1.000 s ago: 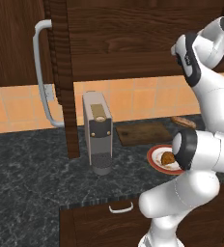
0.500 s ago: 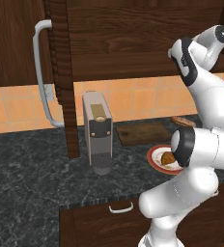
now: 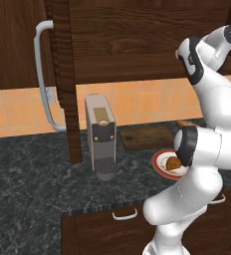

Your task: From the different types of pastries on the counter, select a croissant and place it on the cutting board. Then retrieve a jar of jam from the cabinet and place it alongside the croissant on the cutting board.

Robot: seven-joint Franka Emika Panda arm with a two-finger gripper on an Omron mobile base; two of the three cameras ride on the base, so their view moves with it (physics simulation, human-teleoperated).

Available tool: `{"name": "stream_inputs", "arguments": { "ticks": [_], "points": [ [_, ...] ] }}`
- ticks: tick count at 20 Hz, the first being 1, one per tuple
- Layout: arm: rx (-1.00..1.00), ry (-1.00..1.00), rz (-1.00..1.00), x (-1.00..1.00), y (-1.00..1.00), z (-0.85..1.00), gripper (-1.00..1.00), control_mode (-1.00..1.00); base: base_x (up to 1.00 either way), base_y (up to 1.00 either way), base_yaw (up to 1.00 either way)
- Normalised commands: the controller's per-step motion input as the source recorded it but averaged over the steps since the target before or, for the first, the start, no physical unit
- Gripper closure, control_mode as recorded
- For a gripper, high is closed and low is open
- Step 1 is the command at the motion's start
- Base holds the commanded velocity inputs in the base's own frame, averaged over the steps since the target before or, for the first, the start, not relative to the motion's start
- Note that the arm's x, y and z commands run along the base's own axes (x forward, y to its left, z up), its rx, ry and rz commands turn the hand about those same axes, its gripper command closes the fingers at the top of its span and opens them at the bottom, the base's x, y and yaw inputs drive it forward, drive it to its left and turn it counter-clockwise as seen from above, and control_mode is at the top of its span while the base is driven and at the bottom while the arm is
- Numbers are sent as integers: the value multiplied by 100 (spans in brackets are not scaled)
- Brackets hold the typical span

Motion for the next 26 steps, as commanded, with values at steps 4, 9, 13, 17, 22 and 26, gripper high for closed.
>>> {"name": "stream_inputs", "arguments": {
  "ticks": [4, 9, 13, 17, 22, 26],
  "points": [
    [0, 0, 0, 0, 0, -1, 100, -100, 0, 0, 0],
    [0, 5, 0, 0, 0, -2, 100, -100, 0, 0, 0],
    [0, 8, -2, -4, 0, 51, 100, -100, 0, 0, 0],
    [0, 2, -1, -18, 0, 52, 100, -100, 0, 0, 0],
    [-3, -21, 0, -73, 0, 33, 100, -100, 0, 0, 0],
    [-5, -23, 0, -71, 0, 4, 100, -100, 0, 0, 0]
  ]
}}
